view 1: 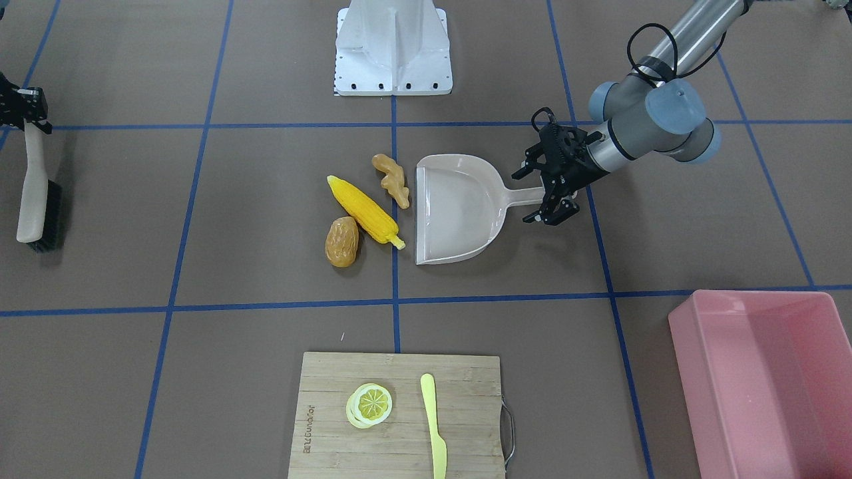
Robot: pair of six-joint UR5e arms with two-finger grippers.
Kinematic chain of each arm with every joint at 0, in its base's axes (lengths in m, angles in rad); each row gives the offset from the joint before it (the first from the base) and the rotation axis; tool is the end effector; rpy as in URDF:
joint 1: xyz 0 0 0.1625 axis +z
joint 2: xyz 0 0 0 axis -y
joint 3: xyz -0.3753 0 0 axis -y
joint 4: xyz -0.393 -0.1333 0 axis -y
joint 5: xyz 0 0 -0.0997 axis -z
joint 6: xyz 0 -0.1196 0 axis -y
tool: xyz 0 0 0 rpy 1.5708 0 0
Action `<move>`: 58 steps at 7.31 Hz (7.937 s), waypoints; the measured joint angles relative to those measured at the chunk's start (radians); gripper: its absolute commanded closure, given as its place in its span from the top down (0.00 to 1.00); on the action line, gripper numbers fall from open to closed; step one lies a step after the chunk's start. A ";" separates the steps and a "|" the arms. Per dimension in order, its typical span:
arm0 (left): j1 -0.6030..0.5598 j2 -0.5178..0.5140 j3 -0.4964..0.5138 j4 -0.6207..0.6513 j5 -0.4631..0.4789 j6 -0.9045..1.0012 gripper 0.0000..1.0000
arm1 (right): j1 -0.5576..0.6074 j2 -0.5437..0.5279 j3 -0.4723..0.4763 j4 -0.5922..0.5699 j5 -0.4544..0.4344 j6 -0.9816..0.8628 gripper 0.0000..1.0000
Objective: Sweep and dump trash into bin
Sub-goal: 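Grasp the white-handled brush with the right gripper and carry it toward the food, then sweep the corn and ginger into the dustpan with the right gripper's brush, then sweep the potato into the dustpan with the brush in the right gripper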
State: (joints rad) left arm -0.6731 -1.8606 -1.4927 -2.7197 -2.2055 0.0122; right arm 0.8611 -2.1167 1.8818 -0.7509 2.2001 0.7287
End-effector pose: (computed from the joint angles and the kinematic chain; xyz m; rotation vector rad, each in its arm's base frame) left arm 0.4353 -0.4269 0.3622 1.0205 1.1121 1.1721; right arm -0.1633 -0.2867 0.6003 0.0228 -0.8319 -0.1661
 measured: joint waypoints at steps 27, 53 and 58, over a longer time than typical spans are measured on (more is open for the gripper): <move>0.052 -0.019 -0.016 0.046 0.080 -0.072 0.97 | -0.555 1.170 0.014 -0.995 -0.223 0.476 0.00; 0.053 -0.017 -0.017 0.046 0.086 -0.074 0.97 | -0.324 1.093 -0.032 -1.074 -0.081 0.178 0.00; 0.053 -0.018 -0.017 0.051 0.087 -0.074 0.97 | -0.392 1.172 -0.050 -1.022 -0.089 0.353 0.00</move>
State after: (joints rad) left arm -0.6197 -1.8790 -1.5094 -2.6683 -2.1189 -0.0614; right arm 0.4691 -0.9452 1.8315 -1.7727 2.1115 1.0818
